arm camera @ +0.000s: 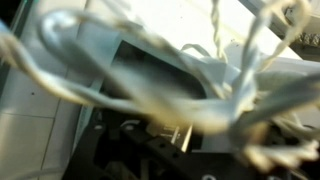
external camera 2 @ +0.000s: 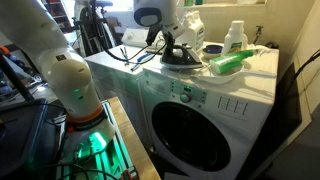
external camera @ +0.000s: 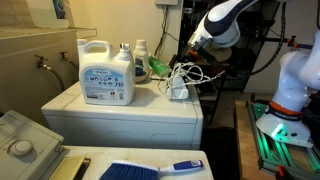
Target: Put the iron in a lying position
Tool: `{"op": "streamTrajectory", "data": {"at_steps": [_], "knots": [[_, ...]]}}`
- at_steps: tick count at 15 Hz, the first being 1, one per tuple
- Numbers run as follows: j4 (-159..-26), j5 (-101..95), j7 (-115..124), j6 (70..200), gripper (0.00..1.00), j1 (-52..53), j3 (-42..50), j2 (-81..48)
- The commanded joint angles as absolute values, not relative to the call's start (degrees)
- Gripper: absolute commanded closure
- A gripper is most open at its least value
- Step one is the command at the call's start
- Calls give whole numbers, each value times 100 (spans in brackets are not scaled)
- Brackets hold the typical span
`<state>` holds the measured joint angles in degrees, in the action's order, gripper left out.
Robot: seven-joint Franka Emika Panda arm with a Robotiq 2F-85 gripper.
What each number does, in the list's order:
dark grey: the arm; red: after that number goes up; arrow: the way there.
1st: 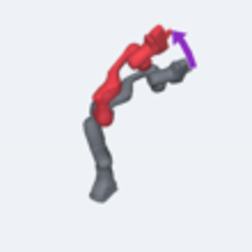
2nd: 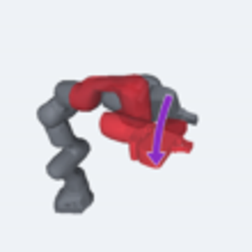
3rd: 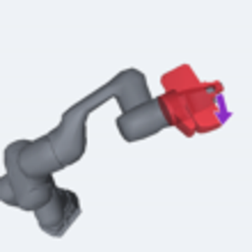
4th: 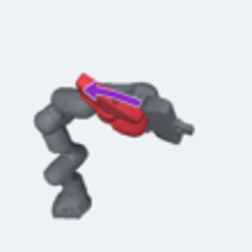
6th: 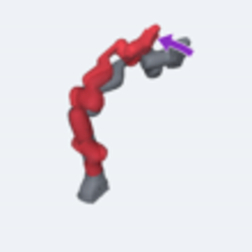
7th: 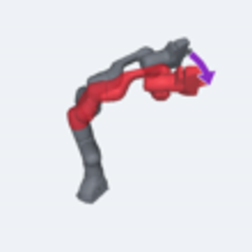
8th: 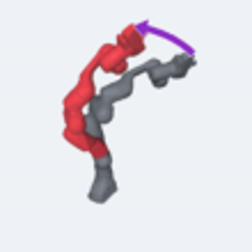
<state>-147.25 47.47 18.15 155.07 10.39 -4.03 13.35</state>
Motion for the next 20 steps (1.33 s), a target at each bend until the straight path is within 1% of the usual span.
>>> {"op": "streamTrajectory", "data": {"at_steps": [1, 2, 4, 11, 15, 16, 17, 18, 19, 20], "knots": [[-15002, 4643, 1670, 15372, 6, 893, -499, 1119], [-14965, 4626, 1661, 15365, 3, 882, -500, 1119], [-14938, 4499, 1775, 15292, 0, 841, -535, 1197], [-14757, 3591, 2262, 14692, 0, 628, -604, 1397], [-14643, 2675, 2698, 14514, 0, 425, -655, 1392], [-14586, 2447, 2766, 14508, 24, 393, -658, 1369], [-14527, 2202, 2875, 14516, 25, 350, -679, 1333], [-14461, 2003, 2956, 14499, 32, 321, -696, 1296], [-14396, 1853, 3006, 14486, 41, 302, -706, 1267], [-14338, 1707, 3060, 14497, 49, 287, -725, 1241]]}}
